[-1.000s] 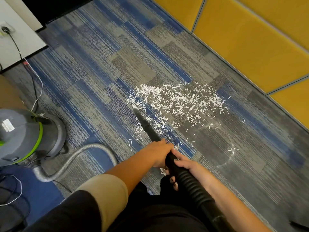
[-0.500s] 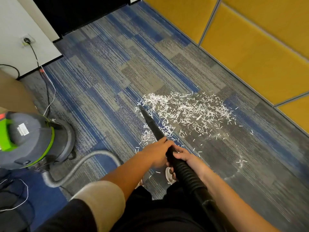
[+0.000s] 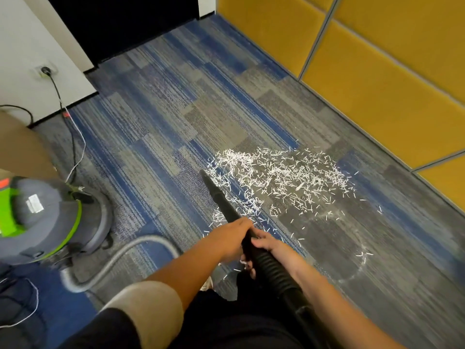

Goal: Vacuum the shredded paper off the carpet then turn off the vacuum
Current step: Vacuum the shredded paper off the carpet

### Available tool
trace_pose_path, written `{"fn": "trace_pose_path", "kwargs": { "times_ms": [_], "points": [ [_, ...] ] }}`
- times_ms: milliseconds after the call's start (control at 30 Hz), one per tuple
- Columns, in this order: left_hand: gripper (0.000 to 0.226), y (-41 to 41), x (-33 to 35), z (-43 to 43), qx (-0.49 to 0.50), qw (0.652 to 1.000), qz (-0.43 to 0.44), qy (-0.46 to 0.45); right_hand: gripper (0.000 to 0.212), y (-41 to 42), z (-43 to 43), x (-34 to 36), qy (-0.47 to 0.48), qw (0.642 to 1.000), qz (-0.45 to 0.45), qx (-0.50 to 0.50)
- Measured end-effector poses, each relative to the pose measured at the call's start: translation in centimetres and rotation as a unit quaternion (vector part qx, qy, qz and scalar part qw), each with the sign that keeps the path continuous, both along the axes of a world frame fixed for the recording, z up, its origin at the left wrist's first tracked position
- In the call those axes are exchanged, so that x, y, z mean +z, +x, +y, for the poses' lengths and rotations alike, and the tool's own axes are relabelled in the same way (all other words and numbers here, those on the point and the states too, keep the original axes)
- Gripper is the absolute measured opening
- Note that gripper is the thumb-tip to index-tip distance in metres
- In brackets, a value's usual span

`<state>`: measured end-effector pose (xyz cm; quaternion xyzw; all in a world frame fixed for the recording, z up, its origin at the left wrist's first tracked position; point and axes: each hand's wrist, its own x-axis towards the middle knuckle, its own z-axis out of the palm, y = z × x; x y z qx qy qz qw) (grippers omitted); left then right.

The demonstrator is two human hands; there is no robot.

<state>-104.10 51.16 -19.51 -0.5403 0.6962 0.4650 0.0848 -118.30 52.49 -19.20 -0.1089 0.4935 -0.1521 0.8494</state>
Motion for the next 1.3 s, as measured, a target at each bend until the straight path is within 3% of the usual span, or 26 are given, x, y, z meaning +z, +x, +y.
{"fn": "trace_pose_path", "kwargs": {
  "times_ms": [400, 600, 933, 1300],
  "points": [
    [0.037, -3.7, -0.5, -3.9, -0.039, 0.999, -0.035, 0.009, 0.009, -3.5, -4.0, -0.6, 0.036, 0.999, 0.027, 0.031],
    [0.036, -4.1, -0.6, -4.7, -0.031, 0.998, -0.044, 0.010, 0.020, -4.4, -5.2, -0.9, 0.055, 0.998, 0.025, 0.031],
    [0.044, -4.9, -0.4, -6.1, -0.026, 0.999, -0.016, -0.029, 0.014, -5.4, -7.1, -0.5, 0.051, 0.998, 0.008, 0.024],
    [0.048, -6.6, 0.1, -8.3, -0.041, 0.997, -0.050, -0.035, 0.012, -6.7, -9.3, -0.4, 0.028, 0.999, 0.019, 0.023]
  ]
}}
